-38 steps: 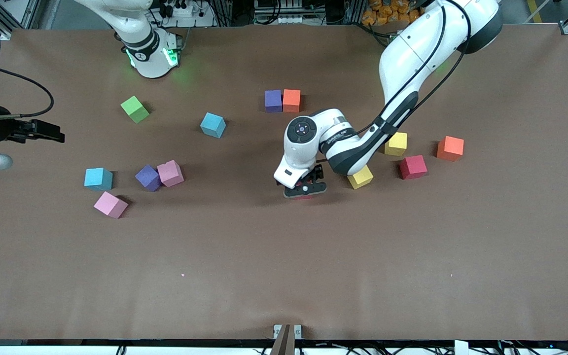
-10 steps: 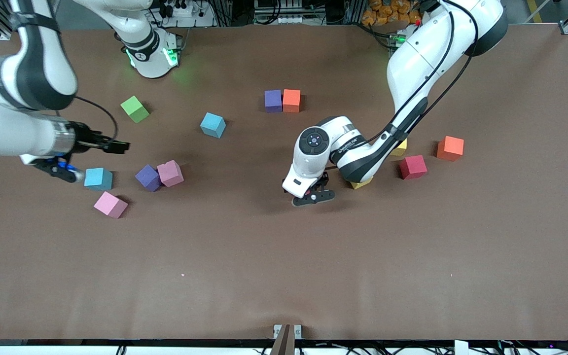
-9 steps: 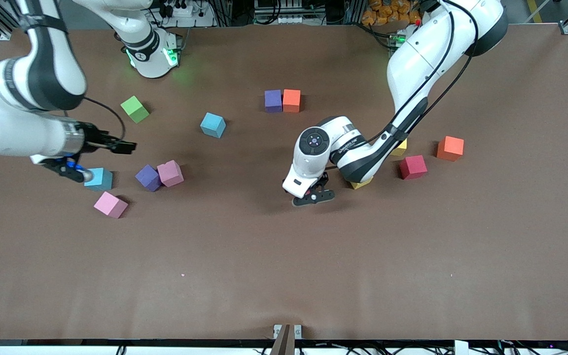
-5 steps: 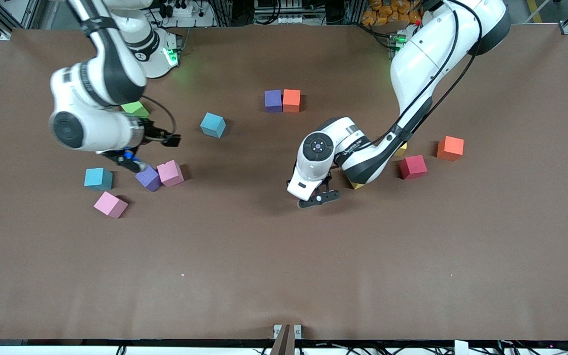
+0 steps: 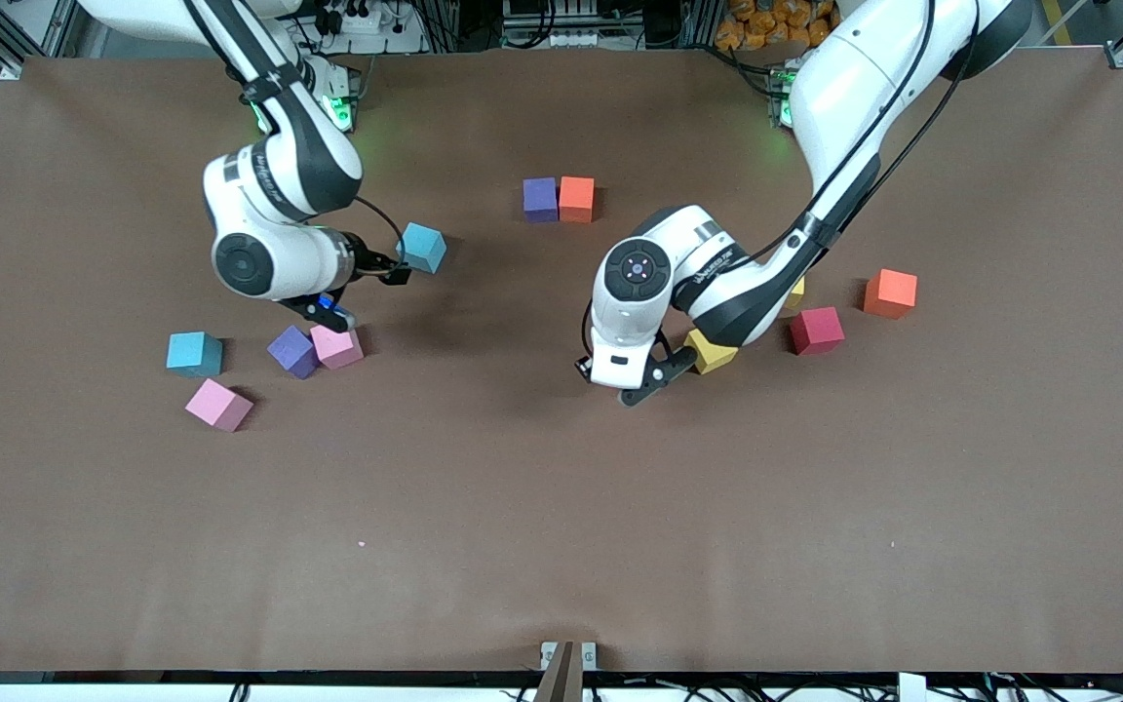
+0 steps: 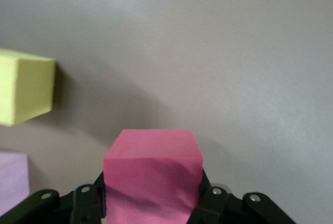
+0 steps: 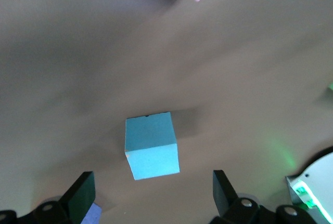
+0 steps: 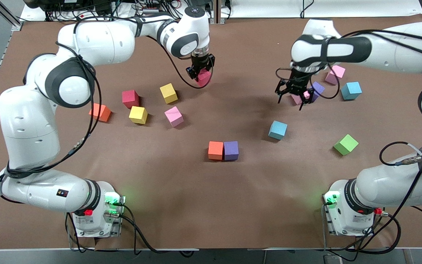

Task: Form number 2 with 11 blocks
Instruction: 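Carry the magenta cube toward the orange cube while the right gripper reaches the cyan cube, then set the magenta cube beside the orange cube while the right gripper grasps cyan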

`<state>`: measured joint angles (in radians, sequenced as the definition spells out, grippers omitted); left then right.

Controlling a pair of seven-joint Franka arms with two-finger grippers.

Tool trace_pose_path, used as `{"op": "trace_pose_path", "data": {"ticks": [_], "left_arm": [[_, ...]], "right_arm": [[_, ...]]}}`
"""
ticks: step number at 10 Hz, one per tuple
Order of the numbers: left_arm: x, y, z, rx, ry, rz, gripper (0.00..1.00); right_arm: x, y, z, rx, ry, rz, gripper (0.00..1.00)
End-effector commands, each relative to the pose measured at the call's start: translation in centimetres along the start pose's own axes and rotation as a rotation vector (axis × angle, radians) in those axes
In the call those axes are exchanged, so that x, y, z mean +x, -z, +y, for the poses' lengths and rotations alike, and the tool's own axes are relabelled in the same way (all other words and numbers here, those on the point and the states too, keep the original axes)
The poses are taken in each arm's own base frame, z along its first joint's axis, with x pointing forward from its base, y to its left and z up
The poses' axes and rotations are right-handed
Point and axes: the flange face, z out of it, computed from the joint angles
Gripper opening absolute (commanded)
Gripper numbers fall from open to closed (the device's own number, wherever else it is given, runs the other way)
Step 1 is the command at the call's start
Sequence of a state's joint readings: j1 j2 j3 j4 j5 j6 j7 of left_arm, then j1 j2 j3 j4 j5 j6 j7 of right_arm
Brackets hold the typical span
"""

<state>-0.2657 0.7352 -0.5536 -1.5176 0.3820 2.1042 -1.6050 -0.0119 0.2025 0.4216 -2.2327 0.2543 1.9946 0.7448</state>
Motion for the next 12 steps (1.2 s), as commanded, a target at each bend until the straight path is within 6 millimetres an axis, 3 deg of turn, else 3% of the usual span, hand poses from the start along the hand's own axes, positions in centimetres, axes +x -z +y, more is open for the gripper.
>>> {"op": "trace_pose_path", "data": {"ticks": [1, 2, 5, 7, 11, 12], "left_arm": [[-2.0, 1.0, -2.8, 0.047, 0.140, -0.008, 0.01], [-2.1, 1.5, -4.7, 0.071, 0.204, -0.017, 0.01], [-5.0, 2.8, -8.1, 0.117, 0.327, -0.089, 0.01], [-7.3, 1.4, -10.6, 0.147, 0.397, -0.084, 0.02], [-15.8, -2.1, -16.8, 0.101, 0.669, -0.049, 0.02], [-17.5, -3.0, -17.4, 0.078, 0.772, -0.069, 0.02]], "right_arm": [[-2.1, -3.1, -1.5, 0.014, 0.033, 0.023, 1.00], [-3.6, -4.5, -2.1, 0.003, 0.069, 0.032, 1.00], [-4.5, -6.0, -1.9, -0.034, 0.108, 0.036, 1.00], [-4.9, -6.7, -1.5, -0.073, 0.136, 0.054, 1.00], [-4.2, -8.5, -0.6, -0.047, 0.166, 0.098, 1.00], [-4.2, -8.6, -0.5, -0.046, 0.173, 0.099, 1.00]]}}
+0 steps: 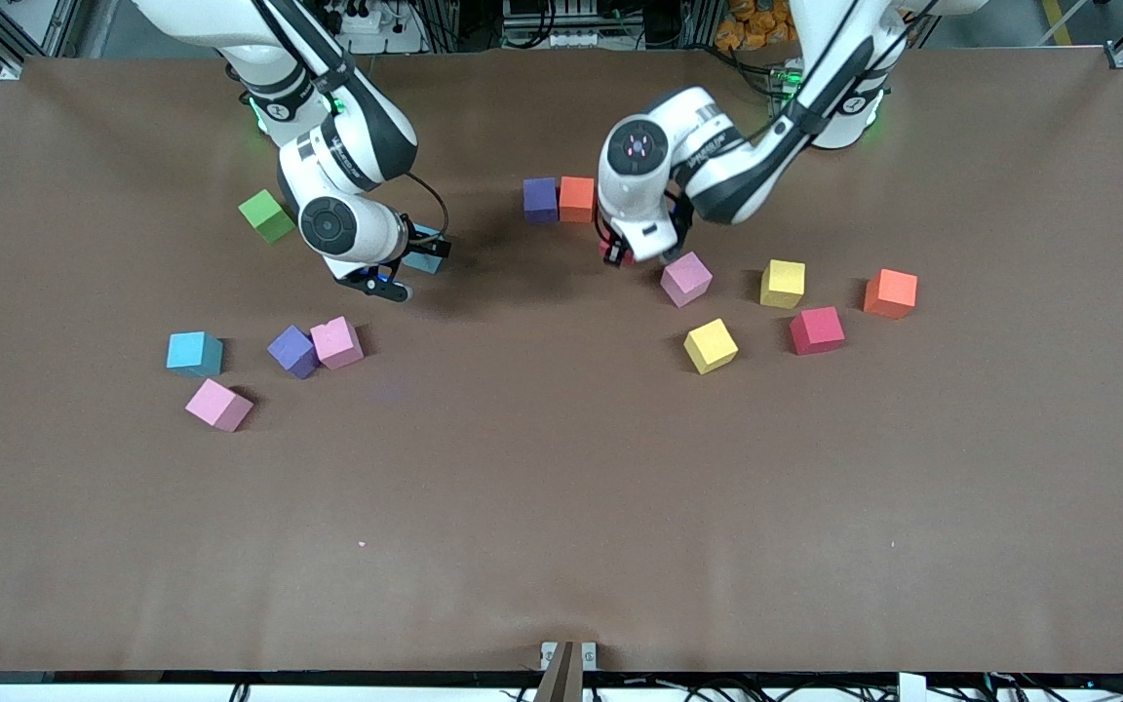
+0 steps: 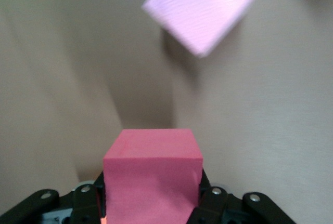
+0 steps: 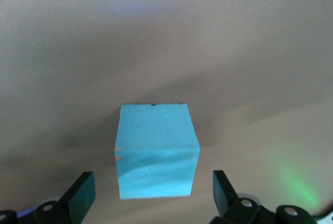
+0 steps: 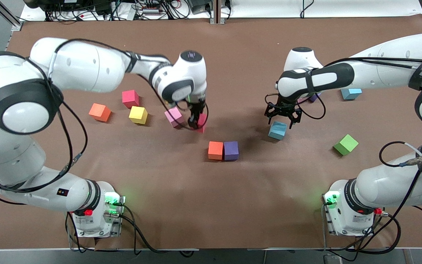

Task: Form number 2 with 11 blocks
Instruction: 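Set the magenta cube beside the orange cube while the right gripper grasps cyan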

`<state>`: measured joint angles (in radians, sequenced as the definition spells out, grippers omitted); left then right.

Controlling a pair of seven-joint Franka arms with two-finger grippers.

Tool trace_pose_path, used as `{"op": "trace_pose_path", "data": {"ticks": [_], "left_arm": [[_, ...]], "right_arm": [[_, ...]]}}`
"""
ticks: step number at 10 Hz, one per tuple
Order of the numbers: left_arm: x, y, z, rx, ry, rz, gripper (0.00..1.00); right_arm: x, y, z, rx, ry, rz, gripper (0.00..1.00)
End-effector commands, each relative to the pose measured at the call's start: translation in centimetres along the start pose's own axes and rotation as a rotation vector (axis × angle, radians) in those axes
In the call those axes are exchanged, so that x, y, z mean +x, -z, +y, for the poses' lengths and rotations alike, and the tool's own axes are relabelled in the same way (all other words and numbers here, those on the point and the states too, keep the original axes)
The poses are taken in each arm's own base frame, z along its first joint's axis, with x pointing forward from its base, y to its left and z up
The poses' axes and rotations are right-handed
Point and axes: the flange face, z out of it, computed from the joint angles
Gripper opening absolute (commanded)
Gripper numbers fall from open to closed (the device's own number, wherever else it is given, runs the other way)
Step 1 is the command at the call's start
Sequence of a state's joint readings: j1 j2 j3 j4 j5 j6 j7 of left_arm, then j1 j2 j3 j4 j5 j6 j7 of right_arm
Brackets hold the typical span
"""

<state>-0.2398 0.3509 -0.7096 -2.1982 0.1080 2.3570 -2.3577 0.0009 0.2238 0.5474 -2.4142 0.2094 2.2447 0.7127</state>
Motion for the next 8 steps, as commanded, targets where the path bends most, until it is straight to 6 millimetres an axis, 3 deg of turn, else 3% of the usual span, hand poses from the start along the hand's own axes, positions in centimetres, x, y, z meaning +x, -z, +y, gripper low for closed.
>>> {"op": "trace_pose_path", "data": {"ticks": [1, 3, 5, 8], "left_arm": [[0.3, -1.4, -3.6, -0.044, 0.202, -0.024, 0.02], [0.8, -2.7, -4.8, -0.022, 0.313, -0.002, 0.02], [1.3, -3.9, -5.6, 0.000, 0.369, 0.020, 0.02], [-0.4, -5.2, -7.5, 0.019, 0.336, 0.031, 0.02]], "right_arm": [[-0.2, -0.8, 0.7, 0.002, 0.037, 0.027, 1.00], [-0.2, -1.8, 1.0, 0.014, 0.039, 0.042, 0.98], [-0.1, -2.1, 0.9, 0.023, 0.040, 0.047, 0.86], [0.2, -2.8, 0.6, 0.038, 0.042, 0.053, 0.77]]}}
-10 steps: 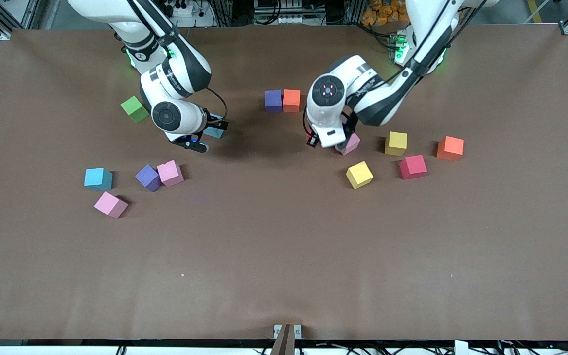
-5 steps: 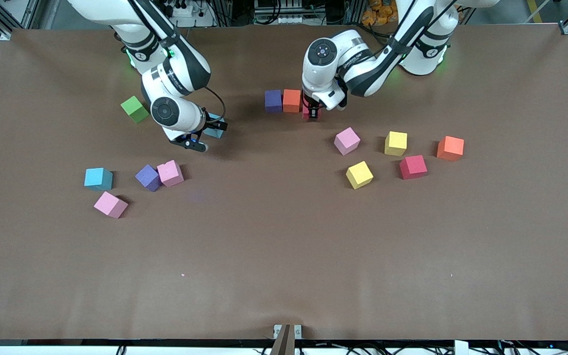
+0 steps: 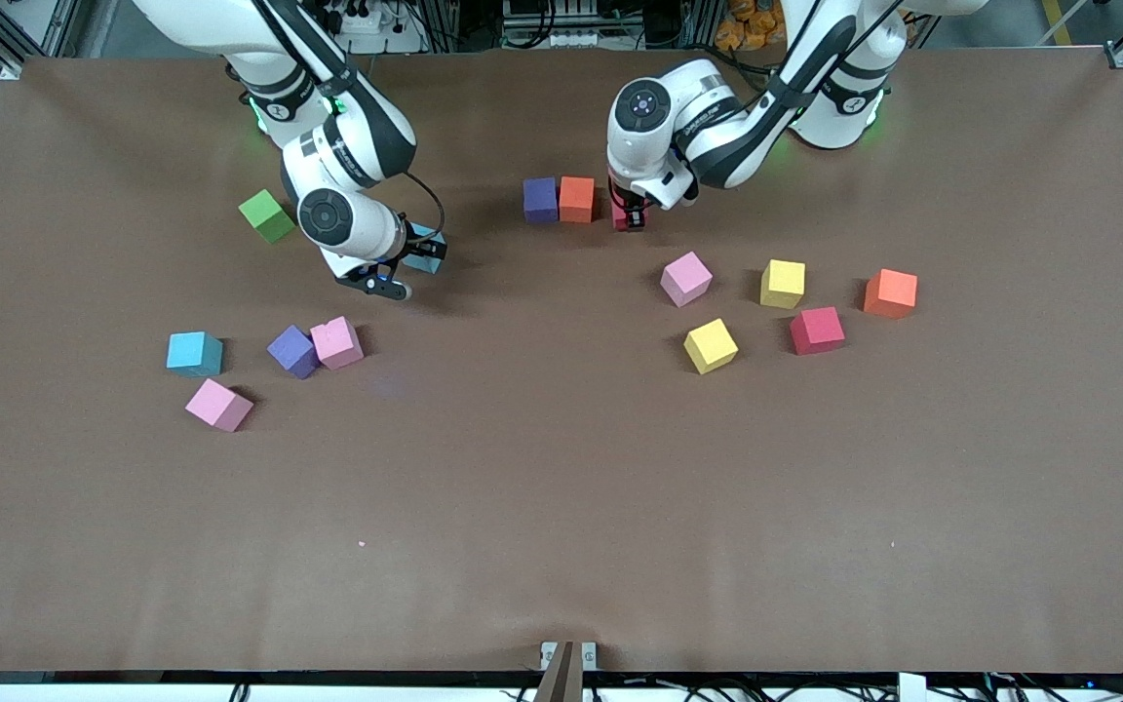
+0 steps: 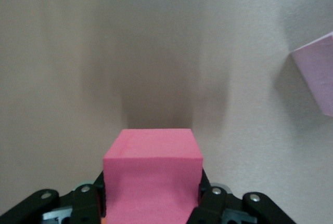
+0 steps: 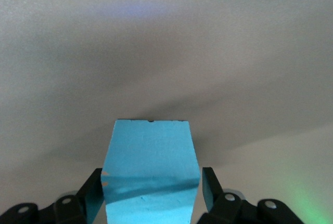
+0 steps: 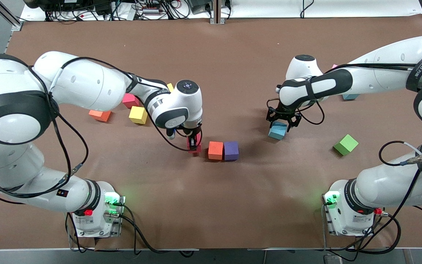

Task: Form number 2 with 11 blocks
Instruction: 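Set the magenta cube beside the orange cube while the right gripper grasps cyan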

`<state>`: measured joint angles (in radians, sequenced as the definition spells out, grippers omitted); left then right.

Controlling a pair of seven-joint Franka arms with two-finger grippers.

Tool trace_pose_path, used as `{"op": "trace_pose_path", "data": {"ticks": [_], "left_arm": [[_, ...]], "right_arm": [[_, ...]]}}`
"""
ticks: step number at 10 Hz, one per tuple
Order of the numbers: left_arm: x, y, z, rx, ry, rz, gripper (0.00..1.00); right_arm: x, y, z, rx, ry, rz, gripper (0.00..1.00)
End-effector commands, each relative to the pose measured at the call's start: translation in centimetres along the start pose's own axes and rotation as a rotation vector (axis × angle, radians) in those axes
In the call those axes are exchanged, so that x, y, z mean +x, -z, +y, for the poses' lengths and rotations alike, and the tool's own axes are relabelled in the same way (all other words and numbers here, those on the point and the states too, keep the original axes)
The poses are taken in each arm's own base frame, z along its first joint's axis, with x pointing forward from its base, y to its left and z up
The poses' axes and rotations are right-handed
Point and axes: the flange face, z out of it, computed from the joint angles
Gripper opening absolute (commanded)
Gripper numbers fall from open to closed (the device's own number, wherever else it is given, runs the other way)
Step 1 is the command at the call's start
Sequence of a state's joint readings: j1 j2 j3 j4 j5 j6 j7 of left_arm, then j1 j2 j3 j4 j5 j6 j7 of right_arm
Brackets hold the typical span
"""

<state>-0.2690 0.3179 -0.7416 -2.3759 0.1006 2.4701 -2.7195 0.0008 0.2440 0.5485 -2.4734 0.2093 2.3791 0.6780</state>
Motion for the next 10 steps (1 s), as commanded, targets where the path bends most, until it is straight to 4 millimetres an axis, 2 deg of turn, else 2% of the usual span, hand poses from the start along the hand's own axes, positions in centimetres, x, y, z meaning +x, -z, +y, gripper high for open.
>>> {"op": "trace_pose_path", "data": {"ticks": [1, 2, 3, 4, 5, 6, 7, 9, 10], "left_arm": [[-1.1, -0.5, -2.4, -0.002, 0.022, -0.020, 0.02], [-1.5, -0.8, -2.9, -0.004, 0.006, -0.031, 0.02], [-1.7, -1.1, -3.1, 0.000, -0.002, -0.039, 0.02], [-1.8, -1.2, -3.1, 0.000, -0.006, -0.045, 0.02], [-1.9, -1.5, -3.2, 0.005, -0.010, -0.047, 0.02], [-1.9, -1.5, -3.2, 0.004, -0.014, -0.051, 0.02], [-2.1, -1.7, -3.2, 0.008, -0.018, -0.056, 0.02], [-2.1, -2.0, -3.2, 0.006, -0.036, -0.051, 0.03], [-2.2, -2.1, -3.1, 0.008, -0.035, -0.054, 0.03]], "right_arm": [[-0.3, -1.1, -0.3, 0.001, 0.023, 0.006, 0.75], [-0.4, -1.2, -0.3, 0.001, 0.025, 0.005, 0.71], [-0.6, -1.2, -0.6, -0.001, 0.035, 0.007, 0.59], [-0.7, -1.2, -0.6, -0.003, 0.039, 0.006, 0.41], [-0.6, -1.1, -0.6, -0.003, 0.038, 0.004, 0.17], [-0.7, -1.0, -0.6, -0.008, 0.037, 0.000, 0.01], [-0.8, -0.3, -0.5, -0.023, 0.039, -0.012, 0.00], [-0.6, 4.0, -0.7, -0.051, 0.049, -0.027, 0.00], [0.0, 6.9, -0.5, -0.059, 0.069, -0.048, 0.00]]}}
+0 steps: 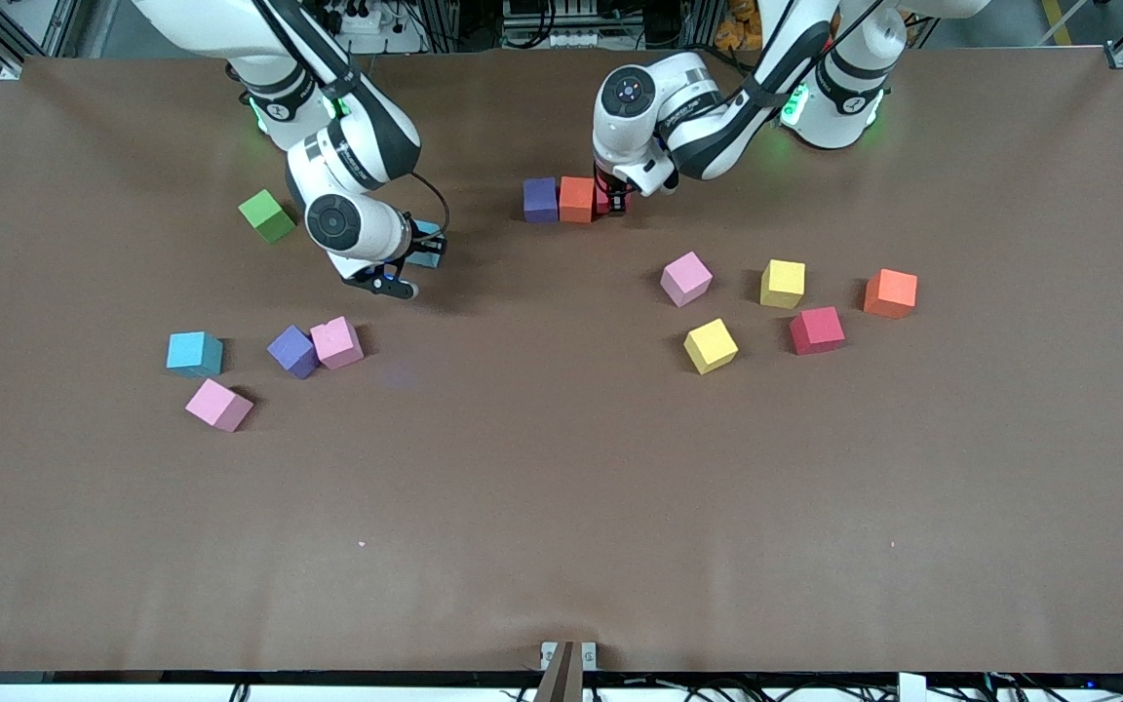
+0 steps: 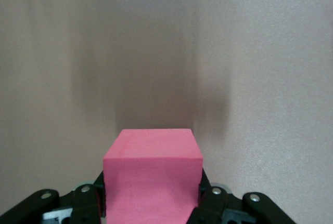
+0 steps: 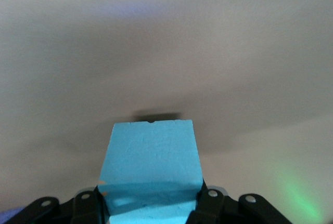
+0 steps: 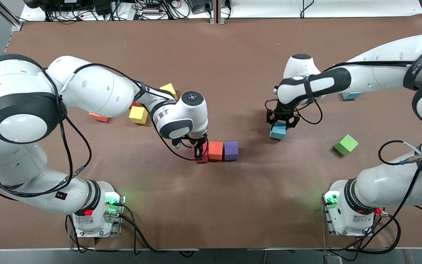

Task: Form number 2 with 11 blocks
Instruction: 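Lift the cyan cube with the right gripper and carry it toward the row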

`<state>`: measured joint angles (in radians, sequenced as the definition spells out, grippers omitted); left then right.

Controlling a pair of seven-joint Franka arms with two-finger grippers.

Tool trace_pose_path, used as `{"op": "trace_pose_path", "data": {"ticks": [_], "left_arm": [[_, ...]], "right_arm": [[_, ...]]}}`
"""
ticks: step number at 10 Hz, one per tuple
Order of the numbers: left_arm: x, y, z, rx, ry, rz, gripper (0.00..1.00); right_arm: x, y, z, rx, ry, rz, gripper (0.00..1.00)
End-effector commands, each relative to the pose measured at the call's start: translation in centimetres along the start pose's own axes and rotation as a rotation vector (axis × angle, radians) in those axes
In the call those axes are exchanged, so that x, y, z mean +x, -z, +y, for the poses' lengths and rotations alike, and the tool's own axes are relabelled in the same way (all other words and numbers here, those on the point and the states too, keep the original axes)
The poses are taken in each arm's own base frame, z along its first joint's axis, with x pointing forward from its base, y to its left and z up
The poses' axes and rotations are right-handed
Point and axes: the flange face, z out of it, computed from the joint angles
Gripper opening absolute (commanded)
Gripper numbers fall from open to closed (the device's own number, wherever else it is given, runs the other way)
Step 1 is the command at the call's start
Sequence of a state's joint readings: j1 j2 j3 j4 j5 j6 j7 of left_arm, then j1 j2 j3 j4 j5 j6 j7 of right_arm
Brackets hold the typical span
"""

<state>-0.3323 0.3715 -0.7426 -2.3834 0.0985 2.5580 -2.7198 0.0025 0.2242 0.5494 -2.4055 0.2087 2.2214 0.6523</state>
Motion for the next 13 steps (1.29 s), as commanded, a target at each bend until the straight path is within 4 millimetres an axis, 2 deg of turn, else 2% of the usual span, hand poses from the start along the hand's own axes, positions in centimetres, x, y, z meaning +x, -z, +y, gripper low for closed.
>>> {"op": "trace_pose_path", "data": {"ticks": [1, 3, 4, 5, 6, 9, 13], "left_arm": [[-0.4, -0.2, -0.2, -0.010, 0.023, -0.015, 0.03], [-0.5, -0.2, -0.1, -0.010, 0.024, -0.017, 0.03], [-0.5, -0.1, 0.0, -0.011, 0.025, -0.019, 0.03], [-0.4, 0.0, 0.2, -0.012, 0.030, -0.020, 0.03], [-0.4, 0.1, 0.5, -0.013, 0.035, -0.022, 0.03], [-0.5, 0.4, 1.1, -0.018, 0.042, -0.031, 0.03], [-0.7, 0.1, 1.2, -0.024, 0.021, -0.026, 0.04]], "right_arm": [[0.6, 8.1, 1.4, -0.011, 0.034, 0.002, 0.00], [2.8, 15.2, 4.7, 0.001, 0.056, -0.063, 0.00], [4.2, 18.7, 7.4, 0.025, 0.079, -0.089, 0.00], [5.3, 21.0, 9.8, 0.046, 0.109, -0.095, 0.00], [5.8, 23.1, 11.0, 0.061, 0.126, -0.085, 0.00], [6.4, 26.9, 10.3, 0.060, 0.145, 0.000, 0.00], [6.7, 28.5, 10.4, 0.031, 0.156, 0.028, 0.00]]}}
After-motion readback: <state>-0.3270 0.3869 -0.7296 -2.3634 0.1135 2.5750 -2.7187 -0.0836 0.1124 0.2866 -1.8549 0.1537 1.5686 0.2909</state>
